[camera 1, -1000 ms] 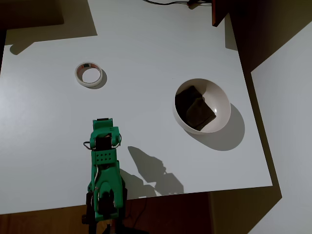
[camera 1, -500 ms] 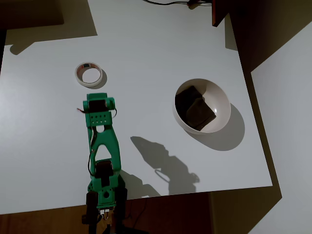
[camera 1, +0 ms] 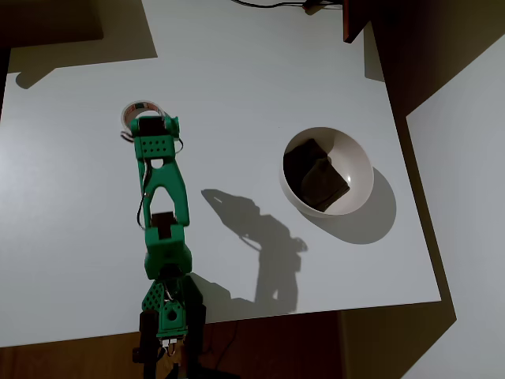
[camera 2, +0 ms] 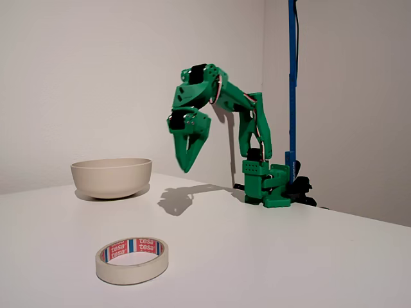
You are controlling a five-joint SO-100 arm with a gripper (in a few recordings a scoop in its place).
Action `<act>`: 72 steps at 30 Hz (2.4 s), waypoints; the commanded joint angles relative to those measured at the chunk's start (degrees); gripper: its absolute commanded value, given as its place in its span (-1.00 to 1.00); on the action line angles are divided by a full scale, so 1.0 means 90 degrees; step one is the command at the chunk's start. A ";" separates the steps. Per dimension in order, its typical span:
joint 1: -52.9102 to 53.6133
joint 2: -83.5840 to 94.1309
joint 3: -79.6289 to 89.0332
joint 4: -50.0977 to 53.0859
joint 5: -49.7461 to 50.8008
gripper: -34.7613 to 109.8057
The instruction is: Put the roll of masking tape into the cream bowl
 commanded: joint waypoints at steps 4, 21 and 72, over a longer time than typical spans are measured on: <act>0.0098 -0.1582 -0.3047 0.0137 -0.0127 -0.64; -0.0645 -0.2920 -0.3799 -0.0449 0.0039 -0.28; -0.0586 -0.4678 -0.3936 -0.1191 0.0332 -0.50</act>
